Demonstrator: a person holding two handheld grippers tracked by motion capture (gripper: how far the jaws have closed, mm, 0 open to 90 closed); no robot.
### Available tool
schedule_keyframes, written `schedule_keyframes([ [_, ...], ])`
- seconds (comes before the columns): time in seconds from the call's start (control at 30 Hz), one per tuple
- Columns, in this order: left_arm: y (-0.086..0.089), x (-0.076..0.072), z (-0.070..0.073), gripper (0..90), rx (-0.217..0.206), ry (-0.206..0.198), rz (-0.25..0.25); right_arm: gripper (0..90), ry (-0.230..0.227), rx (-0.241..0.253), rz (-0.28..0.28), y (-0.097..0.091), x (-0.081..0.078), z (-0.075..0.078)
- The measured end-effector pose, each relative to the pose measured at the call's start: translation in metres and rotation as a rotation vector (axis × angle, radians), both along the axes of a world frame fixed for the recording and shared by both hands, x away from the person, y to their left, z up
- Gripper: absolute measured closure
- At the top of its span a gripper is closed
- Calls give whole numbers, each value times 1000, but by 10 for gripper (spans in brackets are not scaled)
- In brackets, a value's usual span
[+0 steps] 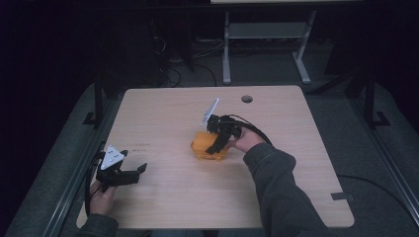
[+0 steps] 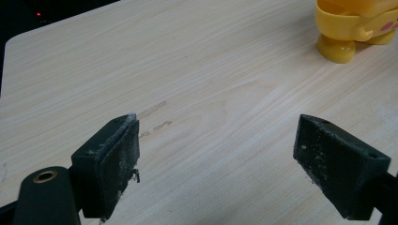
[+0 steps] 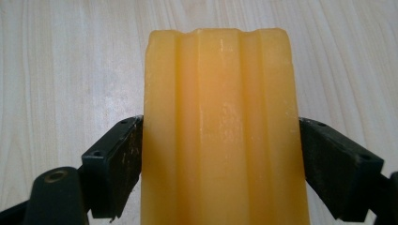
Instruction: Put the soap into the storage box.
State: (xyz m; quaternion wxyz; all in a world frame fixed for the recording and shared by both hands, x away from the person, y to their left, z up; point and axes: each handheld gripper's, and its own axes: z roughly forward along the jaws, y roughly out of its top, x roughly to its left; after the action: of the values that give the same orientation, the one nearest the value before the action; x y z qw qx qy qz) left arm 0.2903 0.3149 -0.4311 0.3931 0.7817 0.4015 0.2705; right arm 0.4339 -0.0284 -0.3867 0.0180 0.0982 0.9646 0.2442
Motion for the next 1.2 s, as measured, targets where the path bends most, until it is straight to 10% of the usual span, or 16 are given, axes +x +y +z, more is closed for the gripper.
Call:
schedule_keyframes([
  [1.2,0,0,0,141,9,2,-2,172,-42,54,-41,-27,-9,23],
])
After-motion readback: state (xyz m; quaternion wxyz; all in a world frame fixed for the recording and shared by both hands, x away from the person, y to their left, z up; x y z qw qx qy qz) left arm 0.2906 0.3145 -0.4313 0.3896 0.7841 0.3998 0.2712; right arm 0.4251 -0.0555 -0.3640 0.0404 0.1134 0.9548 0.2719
